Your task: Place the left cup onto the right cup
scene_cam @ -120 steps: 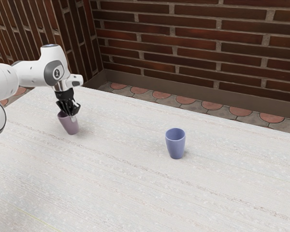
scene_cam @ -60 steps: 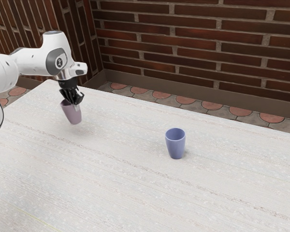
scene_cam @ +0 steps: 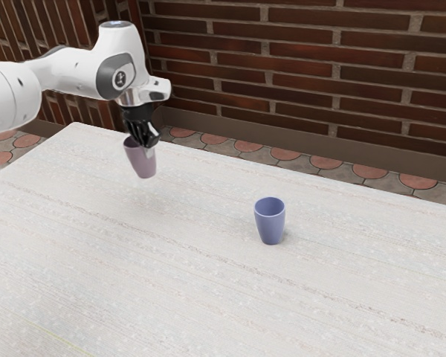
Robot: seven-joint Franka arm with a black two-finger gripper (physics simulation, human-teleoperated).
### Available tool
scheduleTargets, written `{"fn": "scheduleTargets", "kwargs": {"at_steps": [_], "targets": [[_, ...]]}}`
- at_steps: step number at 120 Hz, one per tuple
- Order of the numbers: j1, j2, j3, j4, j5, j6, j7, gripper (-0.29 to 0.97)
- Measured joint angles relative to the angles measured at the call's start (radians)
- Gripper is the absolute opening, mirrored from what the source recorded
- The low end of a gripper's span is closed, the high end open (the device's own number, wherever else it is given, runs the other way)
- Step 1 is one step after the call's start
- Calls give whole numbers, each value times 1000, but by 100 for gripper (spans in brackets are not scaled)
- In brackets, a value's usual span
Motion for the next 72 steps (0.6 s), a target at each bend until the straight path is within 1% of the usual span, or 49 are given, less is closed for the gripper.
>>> {"fn": "scheduleTargets", "kwargs": {"at_steps": [23,56,72], "targets": [[-69,-42,1,-25,6,-2,-21,-11],[-183,-74,7,-50,13,-7,-60,-11],[-241,-78,6,-52,31,-8,-83,-11]]}}
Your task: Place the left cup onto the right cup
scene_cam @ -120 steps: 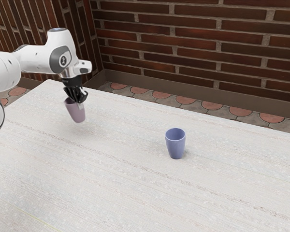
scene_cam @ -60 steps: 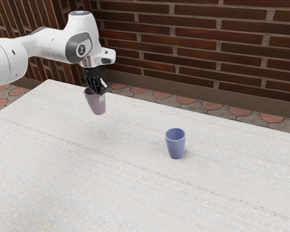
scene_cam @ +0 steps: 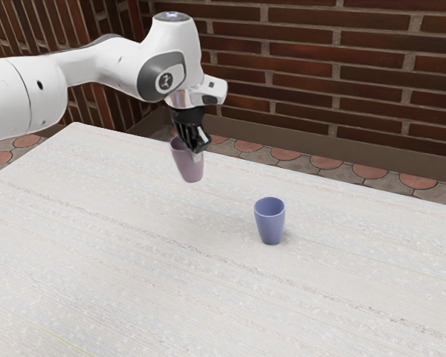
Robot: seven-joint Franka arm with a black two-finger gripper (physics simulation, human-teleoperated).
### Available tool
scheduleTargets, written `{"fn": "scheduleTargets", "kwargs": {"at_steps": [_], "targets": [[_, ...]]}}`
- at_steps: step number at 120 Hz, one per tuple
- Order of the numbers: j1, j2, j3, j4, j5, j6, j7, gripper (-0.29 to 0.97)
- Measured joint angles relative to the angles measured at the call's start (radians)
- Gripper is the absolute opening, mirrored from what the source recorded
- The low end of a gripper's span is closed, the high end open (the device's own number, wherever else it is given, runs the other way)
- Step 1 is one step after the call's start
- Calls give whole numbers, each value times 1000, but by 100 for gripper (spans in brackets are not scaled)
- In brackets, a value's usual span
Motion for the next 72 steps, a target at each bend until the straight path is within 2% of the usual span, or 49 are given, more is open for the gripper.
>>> {"fn": "scheduleTargets", "kwargs": {"at_steps": [72], "targets": [[-172,1,1,25,81,8,-109,-11]]}}
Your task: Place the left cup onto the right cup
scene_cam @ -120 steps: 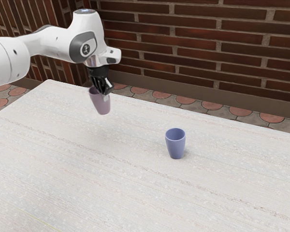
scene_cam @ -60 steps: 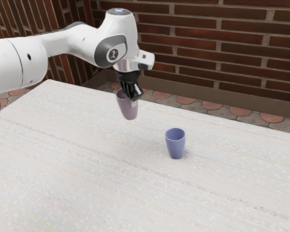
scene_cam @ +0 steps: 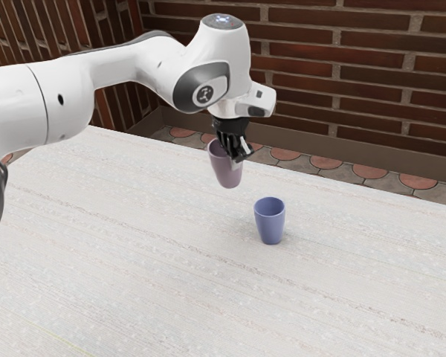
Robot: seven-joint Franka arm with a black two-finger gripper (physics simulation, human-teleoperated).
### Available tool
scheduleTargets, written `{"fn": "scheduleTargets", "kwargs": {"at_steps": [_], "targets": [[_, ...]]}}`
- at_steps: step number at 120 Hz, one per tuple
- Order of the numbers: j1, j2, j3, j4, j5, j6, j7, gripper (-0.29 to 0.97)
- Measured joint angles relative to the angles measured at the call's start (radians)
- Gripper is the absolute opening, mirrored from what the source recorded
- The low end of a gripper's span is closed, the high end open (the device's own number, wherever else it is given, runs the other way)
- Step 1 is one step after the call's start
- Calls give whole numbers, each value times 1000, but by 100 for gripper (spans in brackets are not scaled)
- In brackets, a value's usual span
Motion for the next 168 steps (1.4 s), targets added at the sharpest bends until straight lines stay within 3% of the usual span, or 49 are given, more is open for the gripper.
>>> {"fn": "scheduleTargets", "kwargs": {"at_steps": [78,168], "targets": [[-98,-9,-15,5,30,-23,-106,-10],[-116,18,-68,40,57,-36,-188,-10]]}}
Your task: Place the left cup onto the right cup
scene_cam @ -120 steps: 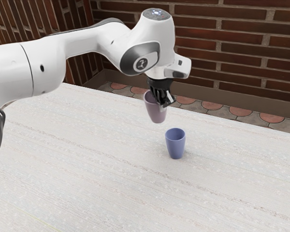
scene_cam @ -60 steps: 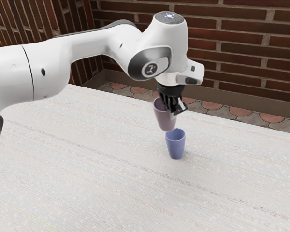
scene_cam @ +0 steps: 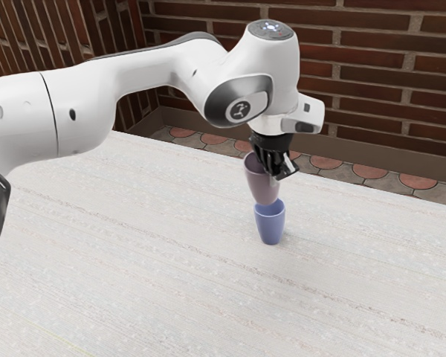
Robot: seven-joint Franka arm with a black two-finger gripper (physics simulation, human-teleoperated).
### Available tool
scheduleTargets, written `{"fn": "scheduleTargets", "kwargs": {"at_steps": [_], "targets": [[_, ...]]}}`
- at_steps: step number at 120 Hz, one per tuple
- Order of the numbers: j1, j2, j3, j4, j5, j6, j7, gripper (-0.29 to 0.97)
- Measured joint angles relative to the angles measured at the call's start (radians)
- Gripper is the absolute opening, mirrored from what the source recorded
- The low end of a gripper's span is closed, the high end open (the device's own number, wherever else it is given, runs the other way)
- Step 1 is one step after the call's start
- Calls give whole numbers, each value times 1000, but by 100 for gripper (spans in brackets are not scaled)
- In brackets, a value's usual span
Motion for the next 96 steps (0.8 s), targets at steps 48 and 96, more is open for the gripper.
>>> {"fn": "scheduleTargets", "kwargs": {"at_steps": [48,96], "targets": [[61,74,-74,70,67,-5,-17,-10],[131,138,-134,112,119,-11,-24,-10]]}}
